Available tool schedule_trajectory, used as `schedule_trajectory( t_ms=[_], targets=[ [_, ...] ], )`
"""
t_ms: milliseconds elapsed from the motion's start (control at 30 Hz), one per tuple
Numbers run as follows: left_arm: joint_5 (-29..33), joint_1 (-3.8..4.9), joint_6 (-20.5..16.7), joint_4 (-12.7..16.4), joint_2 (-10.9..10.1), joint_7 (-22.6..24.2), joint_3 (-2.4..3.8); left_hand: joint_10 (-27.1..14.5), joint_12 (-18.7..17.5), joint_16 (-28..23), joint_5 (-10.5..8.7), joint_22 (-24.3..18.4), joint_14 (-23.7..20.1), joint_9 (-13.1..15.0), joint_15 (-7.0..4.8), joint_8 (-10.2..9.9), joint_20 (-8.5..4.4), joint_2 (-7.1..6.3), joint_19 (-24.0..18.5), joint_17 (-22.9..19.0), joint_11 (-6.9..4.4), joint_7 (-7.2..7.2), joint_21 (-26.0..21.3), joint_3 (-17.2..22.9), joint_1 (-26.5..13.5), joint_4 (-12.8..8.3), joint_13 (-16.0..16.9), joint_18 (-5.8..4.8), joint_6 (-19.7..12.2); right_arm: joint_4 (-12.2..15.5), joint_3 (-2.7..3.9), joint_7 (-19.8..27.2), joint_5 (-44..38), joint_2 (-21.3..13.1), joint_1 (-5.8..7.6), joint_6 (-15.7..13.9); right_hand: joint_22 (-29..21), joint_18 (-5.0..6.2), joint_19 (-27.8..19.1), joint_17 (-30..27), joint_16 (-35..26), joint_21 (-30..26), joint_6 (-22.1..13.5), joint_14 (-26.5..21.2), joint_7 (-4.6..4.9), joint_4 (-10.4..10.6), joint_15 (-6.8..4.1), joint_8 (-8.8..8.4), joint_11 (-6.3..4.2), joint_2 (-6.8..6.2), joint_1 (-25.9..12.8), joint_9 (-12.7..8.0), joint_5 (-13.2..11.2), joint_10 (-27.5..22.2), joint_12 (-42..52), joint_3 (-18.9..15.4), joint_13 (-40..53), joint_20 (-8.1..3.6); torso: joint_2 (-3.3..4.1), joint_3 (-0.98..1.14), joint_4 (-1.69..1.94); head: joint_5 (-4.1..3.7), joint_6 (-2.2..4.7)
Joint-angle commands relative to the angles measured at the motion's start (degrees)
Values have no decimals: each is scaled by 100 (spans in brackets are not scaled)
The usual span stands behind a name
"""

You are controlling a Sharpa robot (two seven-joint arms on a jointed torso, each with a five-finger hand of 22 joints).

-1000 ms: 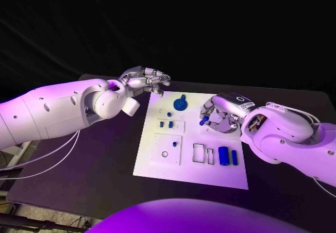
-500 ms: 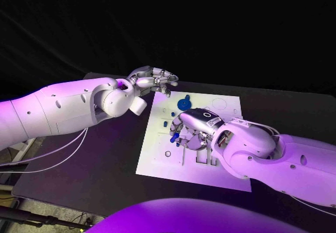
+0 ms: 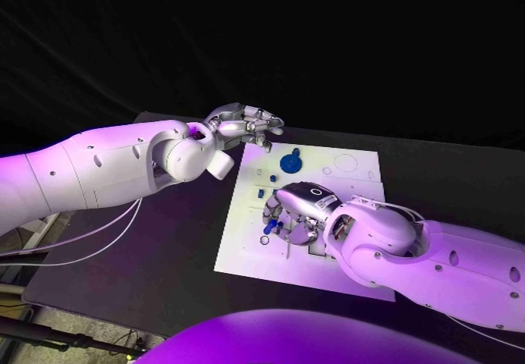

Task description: Assemble the parts on the task board

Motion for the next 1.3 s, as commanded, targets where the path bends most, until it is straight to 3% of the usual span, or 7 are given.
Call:
schedule_trajectory(
  t_ms=[33, 500, 1300],
  targets=[
    [7, 3, 100, 17, 6, 17, 3, 14, -38, -38, 29, -5, -10, 10, 46, -19, 38, 39, 3, -2, 26, 0, -26, 1, -34, -18, -3, 58, -9, -32, -9, 83, -190, 27, -31, 146, 0, -41, -15, -5, 18, -30, -38, 228, 2, -35, -24, 13, -126, 47, 3, -3, 34, 136, -9, 0, 12, -31, 2, 5, -2, 18, 1],
    [7, 3, 106, 17, 6, 9, 3, 15, -40, -38, 27, -8, -13, 14, 47, -22, 39, 41, 1, -2, 27, 1, -28, -4, -42, -17, -3, 58, -7, -114, -26, 106, -271, 116, -142, 169, -3, -39, -20, -7, 17, -40, -43, 228, 3, -45, -22, 15, -124, 48, -4, 4, 46, 136, -14, 5, 15, -30, 0, 3, 1, 33, 1],
    [7, 4, 92, 23, -10, 7, 2, 15, -40, -38, 27, -8, -13, 14, 47, -22, 39, 41, 1, -2, 27, 1, -28, -4, -42, -17, -3, 58, -7, -232, -45, 63, -277, 180, -188, 454, -11, -35, -35, -40, 3, -68, -74, 219, 10, -78, -17, 13, -116, 37, -41, 27, 74, 123, -36, 16, 25, -24, -3, 3, 0, 5, 1]
  ],
)
